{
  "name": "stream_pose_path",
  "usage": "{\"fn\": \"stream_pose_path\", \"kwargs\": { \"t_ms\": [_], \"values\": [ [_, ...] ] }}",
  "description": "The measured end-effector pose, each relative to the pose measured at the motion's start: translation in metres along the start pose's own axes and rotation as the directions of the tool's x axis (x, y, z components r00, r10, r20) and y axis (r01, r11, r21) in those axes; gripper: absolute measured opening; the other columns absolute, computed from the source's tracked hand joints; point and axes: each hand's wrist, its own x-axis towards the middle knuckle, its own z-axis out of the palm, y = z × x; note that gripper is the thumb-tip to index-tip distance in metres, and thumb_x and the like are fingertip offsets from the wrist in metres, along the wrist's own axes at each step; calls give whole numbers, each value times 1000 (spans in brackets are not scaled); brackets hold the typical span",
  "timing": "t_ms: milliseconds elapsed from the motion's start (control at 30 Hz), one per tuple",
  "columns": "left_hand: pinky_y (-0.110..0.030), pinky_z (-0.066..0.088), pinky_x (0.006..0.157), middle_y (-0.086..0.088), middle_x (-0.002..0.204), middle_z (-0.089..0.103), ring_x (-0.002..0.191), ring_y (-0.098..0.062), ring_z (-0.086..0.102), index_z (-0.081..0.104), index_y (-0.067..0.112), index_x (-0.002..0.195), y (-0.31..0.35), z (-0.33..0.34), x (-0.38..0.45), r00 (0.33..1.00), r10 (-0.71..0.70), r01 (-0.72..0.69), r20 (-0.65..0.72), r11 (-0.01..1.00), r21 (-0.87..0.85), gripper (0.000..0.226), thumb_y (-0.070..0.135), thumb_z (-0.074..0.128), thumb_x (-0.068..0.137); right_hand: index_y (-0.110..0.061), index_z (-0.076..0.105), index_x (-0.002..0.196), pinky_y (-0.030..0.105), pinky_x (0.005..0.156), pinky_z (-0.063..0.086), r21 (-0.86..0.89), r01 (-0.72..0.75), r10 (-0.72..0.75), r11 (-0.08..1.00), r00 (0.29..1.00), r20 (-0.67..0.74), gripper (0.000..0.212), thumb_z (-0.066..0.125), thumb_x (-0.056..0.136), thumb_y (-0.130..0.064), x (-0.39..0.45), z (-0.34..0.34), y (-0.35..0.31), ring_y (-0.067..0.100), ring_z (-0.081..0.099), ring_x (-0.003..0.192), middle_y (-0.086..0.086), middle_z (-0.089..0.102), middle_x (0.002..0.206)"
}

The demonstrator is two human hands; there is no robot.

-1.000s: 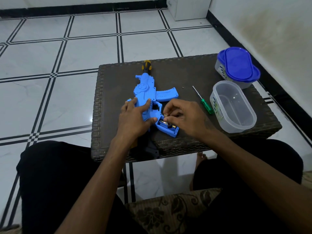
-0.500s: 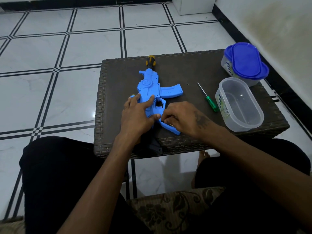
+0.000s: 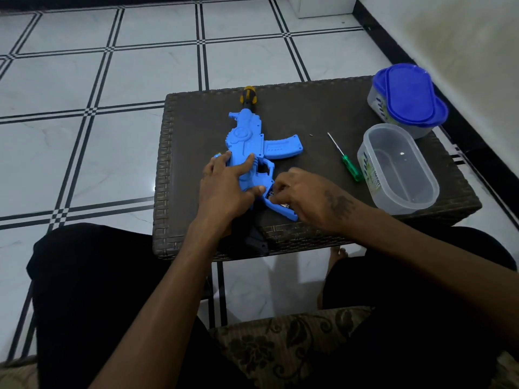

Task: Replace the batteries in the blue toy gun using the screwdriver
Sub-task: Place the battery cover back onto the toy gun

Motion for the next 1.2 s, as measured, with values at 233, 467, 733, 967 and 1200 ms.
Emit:
{"fn": "stream_pose_path", "kwargs": {
  "t_ms": [233, 467, 733, 967, 1200],
  "values": [
    [-43, 17, 118, -8, 159, 19, 146, -30, 10, 34, 40, 147, 2, -2, -3, 1000, 7, -7, -5, 1000, 18, 71, 49, 66, 84, -13, 77, 102, 31, 79, 48, 250, -158, 193, 955, 973, -124, 27, 59, 84, -2, -3, -20, 1, 22, 61, 92, 8, 63, 104],
    [-44, 22, 116, -8, 158, 23, 146, -28, 15, 34, 39, 147, -2, 2, -11, 997, 37, -34, -61, 998, 57, 69, 56, 60, 86, -19, 65, 120, 35, 94, 48, 178, -617, 632, 766, 774, -39, 33, 68, 88, -26, -15, -19, 26, 22, 59, 103, 6, 60, 113],
    [-49, 24, 117, -3, 162, 11, 150, -20, 1, 27, 40, 149, -10, -1, -15, 998, 57, -57, 19, 998, 2, 84, 64, 63, 78, -20, 60, 124, 34, 94, 49, 120, -668, 671, 734, 741, 25, 47, 75, 82, -35, -4, -11, 31, 21, 59, 110, 4, 61, 120],
    [-44, 24, 116, -5, 160, 20, 148, -23, 11, 33, 35, 148, -6, 0, -21, 997, 42, -42, -59, 999, -1, 78, 57, 65, 81, -19, 67, 116, 25, 74, 53, 354, -611, 680, 708, 726, -108, 40, 79, 79, -30, -21, -18, 24, 10, 60, 80, 1, 65, 104],
    [-52, 33, 111, -4, 157, 24, 147, -22, 15, 34, 37, 147, -5, 1, -26, 996, -3, 7, -93, 999, 38, 77, 60, 64, 80, -15, 73, 112, 25, 69, 50, 421, -424, 518, 802, 844, -136, 40, 84, 74, -22, -37, -18, -7, 2, 52, 63, -2, 59, 91]
  ]
}}
